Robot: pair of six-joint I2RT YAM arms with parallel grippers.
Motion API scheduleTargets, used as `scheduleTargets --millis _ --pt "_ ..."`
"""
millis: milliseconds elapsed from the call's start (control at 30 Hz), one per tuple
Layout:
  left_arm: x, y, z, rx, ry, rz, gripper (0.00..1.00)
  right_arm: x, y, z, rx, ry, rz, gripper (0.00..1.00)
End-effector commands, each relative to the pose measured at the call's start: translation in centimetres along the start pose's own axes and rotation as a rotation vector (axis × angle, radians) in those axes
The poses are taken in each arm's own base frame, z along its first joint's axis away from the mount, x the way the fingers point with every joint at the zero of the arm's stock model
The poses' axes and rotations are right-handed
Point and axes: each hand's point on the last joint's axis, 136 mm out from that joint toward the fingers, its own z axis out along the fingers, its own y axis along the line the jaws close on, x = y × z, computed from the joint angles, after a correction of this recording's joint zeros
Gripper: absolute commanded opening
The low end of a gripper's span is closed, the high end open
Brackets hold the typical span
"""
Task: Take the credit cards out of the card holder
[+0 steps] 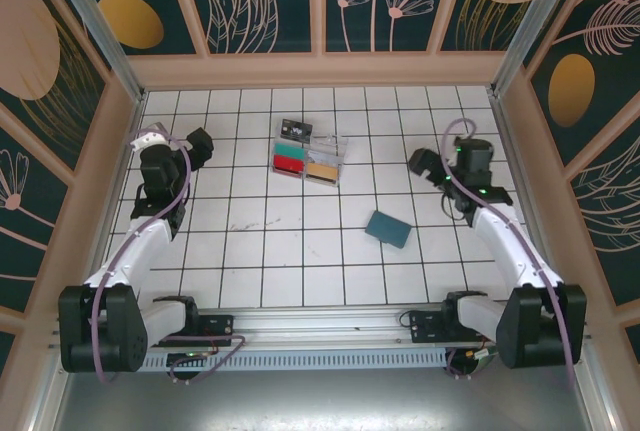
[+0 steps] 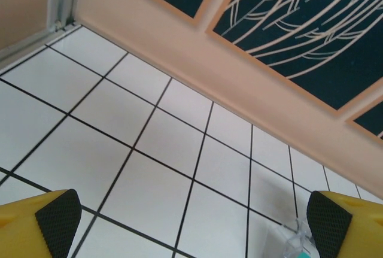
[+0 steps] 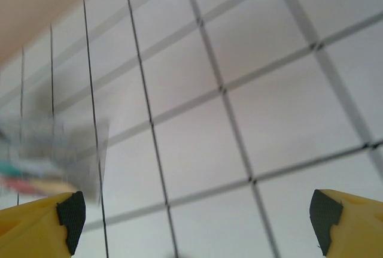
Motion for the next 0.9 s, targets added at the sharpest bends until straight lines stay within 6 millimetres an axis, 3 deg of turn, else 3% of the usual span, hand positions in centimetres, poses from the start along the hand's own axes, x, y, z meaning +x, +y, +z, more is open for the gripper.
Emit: scheduleTargets --millis 0,233,567,667,867 --pt "-0.2 -1.3 0.1 0.046 0.025 -0.008 0.99 5.0 1.1 0.7 0.029 0.195 0.015 0.97" --pt "1.1 -1.3 0.7 0.060 0.068 -0.001 0.99 10.7 1.9 2.6 0.077 0.370 -0.017 0.89" --pt "2.4 -1.4 1.1 0.094 0.101 -0.008 0.99 14.8 -0.5 0.8 0.245 0.459 -0.037 0.87" --pt "2.6 -1.4 1.1 0.096 0.105 -0.010 0.99 16.4 0.3 1.1 0.202 0.496 -0.027 0.86" --pt "3.1 -1.7 0.9 0.118 0.135 -0.014 0.99 18.4 3.1 3.7 0.117 0.546 -0.039 0.85"
